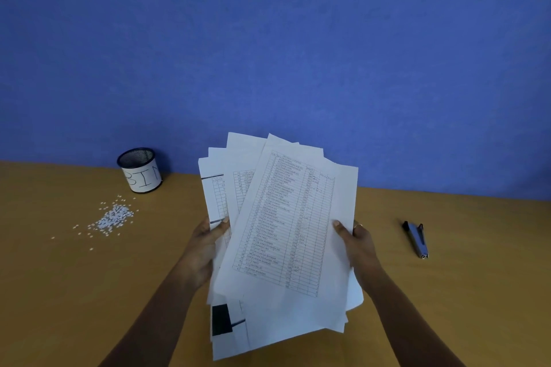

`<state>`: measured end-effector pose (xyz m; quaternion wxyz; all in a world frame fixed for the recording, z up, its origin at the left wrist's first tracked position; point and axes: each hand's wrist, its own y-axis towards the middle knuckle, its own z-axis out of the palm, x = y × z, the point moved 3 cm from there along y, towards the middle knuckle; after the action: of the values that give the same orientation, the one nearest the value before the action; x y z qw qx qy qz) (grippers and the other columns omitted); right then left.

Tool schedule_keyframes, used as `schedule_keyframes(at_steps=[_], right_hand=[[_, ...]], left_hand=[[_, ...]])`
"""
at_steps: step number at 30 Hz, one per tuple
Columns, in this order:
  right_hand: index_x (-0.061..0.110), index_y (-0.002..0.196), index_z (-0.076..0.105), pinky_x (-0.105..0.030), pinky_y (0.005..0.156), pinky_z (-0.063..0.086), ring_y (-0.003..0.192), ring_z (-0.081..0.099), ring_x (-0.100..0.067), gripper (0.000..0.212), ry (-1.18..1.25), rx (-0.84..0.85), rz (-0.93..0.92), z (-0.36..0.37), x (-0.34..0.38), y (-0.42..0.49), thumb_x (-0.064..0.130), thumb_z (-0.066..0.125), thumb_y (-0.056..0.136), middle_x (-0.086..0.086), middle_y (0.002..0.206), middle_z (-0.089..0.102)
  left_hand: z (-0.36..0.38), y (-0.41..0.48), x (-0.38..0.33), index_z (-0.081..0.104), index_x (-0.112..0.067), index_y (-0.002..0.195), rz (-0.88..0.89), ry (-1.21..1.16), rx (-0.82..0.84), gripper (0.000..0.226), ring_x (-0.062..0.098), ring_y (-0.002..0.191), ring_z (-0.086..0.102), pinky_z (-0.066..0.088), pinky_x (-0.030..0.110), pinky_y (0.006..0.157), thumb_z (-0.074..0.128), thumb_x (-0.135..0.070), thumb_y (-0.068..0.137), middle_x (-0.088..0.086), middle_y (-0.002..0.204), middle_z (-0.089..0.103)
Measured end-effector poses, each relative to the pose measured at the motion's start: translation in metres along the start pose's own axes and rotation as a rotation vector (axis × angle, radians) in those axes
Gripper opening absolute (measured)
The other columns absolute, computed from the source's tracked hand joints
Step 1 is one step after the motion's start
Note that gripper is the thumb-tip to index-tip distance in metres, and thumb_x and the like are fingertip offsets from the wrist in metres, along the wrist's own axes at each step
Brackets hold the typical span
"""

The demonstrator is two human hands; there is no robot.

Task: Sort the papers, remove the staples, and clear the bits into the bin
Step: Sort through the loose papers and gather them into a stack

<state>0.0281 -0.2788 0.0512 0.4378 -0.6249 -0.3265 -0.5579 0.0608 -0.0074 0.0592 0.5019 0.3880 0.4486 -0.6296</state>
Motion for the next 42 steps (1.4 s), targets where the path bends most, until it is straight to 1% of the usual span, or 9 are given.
schedule_keyframes(at_steps=[5, 8, 15, 20, 24, 27, 31, 36, 42], right_hand=[[0.013, 0.104, 0.057, -0.029, 0.070, 0.051, 0.083, 0.061, -0.016, 0.013, 0.045, 0.017, 0.038, 0.005, -0.005, -0.001, 0.019, 0.054, 0.092, 0.001, 0.092, 0.065], [0.015, 0.106, 0.056, -0.033, 0.070, 0.051, 0.085, 0.061, -0.018, 0.015, 0.039, 0.037, 0.047, 0.008, -0.006, -0.002, 0.020, 0.055, 0.091, 0.001, 0.094, 0.065], [0.010, 0.114, 0.054, -0.036, 0.078, 0.055, 0.094, 0.065, -0.023, 0.034, 0.045, 0.138, -0.003, 0.009, -0.002, -0.006, 0.007, 0.066, 0.082, -0.008, 0.108, 0.067], [0.008, 0.116, 0.057, -0.027, 0.069, 0.058, 0.090, 0.070, -0.020, 0.040, 0.093, 0.276, -0.020, 0.008, 0.004, -0.012, -0.002, 0.066, 0.078, -0.009, 0.109, 0.070], [0.010, 0.114, 0.061, -0.024, 0.068, 0.057, 0.092, 0.070, -0.015, 0.037, 0.083, 0.379, 0.011, 0.008, 0.010, -0.017, 0.002, 0.067, 0.078, -0.004, 0.108, 0.071], [0.014, 0.109, 0.064, -0.023, 0.069, 0.057, 0.090, 0.070, -0.012, 0.031, 0.075, 0.397, 0.001, 0.011, 0.017, -0.018, 0.005, 0.067, 0.079, 0.000, 0.105, 0.072], [0.014, 0.102, 0.067, -0.025, 0.076, 0.058, 0.092, 0.070, -0.015, 0.029, 0.095, 0.376, -0.044, 0.015, 0.027, -0.018, 0.001, 0.069, 0.076, -0.001, 0.101, 0.073], [0.010, 0.101, 0.069, -0.025, 0.073, 0.058, 0.093, 0.070, -0.017, 0.030, 0.141, 0.312, -0.152, 0.014, 0.041, -0.021, -0.001, 0.071, 0.073, -0.004, 0.102, 0.073], [0.021, 0.092, 0.070, -0.024, 0.073, 0.058, 0.088, 0.071, -0.012, 0.028, 0.169, 0.248, -0.245, 0.013, 0.049, -0.023, 0.000, 0.072, 0.073, 0.006, 0.094, 0.075]], left_hand=[[0.005, -0.003, 0.002, 0.057, -0.011, 0.124, -0.051, -0.015, -0.005, 0.035, 0.029, 0.105, 0.062, 0.057, 0.032, 0.072, 0.046, -0.027, 0.095, 0.015, 0.120, 0.063], [0.006, -0.006, -0.003, 0.057, -0.014, 0.122, -0.059, 0.144, -0.034, 0.043, 0.017, 0.086, 0.064, 0.051, 0.017, 0.053, 0.038, -0.042, 0.095, 0.008, 0.108, 0.067], [0.013, -0.010, -0.009, 0.058, -0.030, 0.092, -0.153, 0.055, 0.004, 0.032, 0.021, 0.083, 0.060, 0.047, 0.031, 0.066, 0.033, -0.050, 0.094, 0.001, 0.092, 0.064], [0.010, -0.010, -0.005, 0.061, -0.018, 0.112, -0.086, 0.114, 0.168, 0.024, 0.026, 0.101, 0.066, 0.054, 0.040, 0.082, 0.058, -0.017, 0.089, 0.010, 0.114, 0.068], [0.009, -0.011, -0.007, 0.060, -0.013, 0.115, -0.062, 0.143, 0.204, 0.030, 0.015, 0.094, 0.068, 0.057, 0.026, 0.070, 0.055, -0.003, 0.087, -0.002, 0.100, 0.073], [0.012, -0.011, -0.009, 0.061, -0.016, 0.113, -0.052, 0.166, 0.264, 0.033, 0.013, 0.095, 0.068, 0.056, 0.022, 0.069, 0.065, -0.014, 0.080, -0.004, 0.101, 0.072], [0.018, -0.009, -0.016, 0.061, -0.025, 0.109, -0.015, 0.281, 0.362, 0.075, 0.008, 0.100, 0.066, 0.053, 0.016, 0.076, 0.087, -0.050, 0.043, -0.010, 0.107, 0.071], [0.024, 0.000, -0.029, 0.059, -0.024, 0.104, 0.098, 0.304, 0.251, 0.034, -0.004, 0.086, 0.065, 0.050, 0.008, 0.071, 0.065, 0.000, 0.080, -0.018, 0.089, 0.070], [0.032, -0.001, -0.039, 0.063, -0.023, 0.098, 0.236, 0.299, 0.167, 0.035, -0.003, 0.083, 0.067, 0.051, 0.010, 0.067, 0.069, 0.003, 0.076, -0.022, 0.082, 0.072]])
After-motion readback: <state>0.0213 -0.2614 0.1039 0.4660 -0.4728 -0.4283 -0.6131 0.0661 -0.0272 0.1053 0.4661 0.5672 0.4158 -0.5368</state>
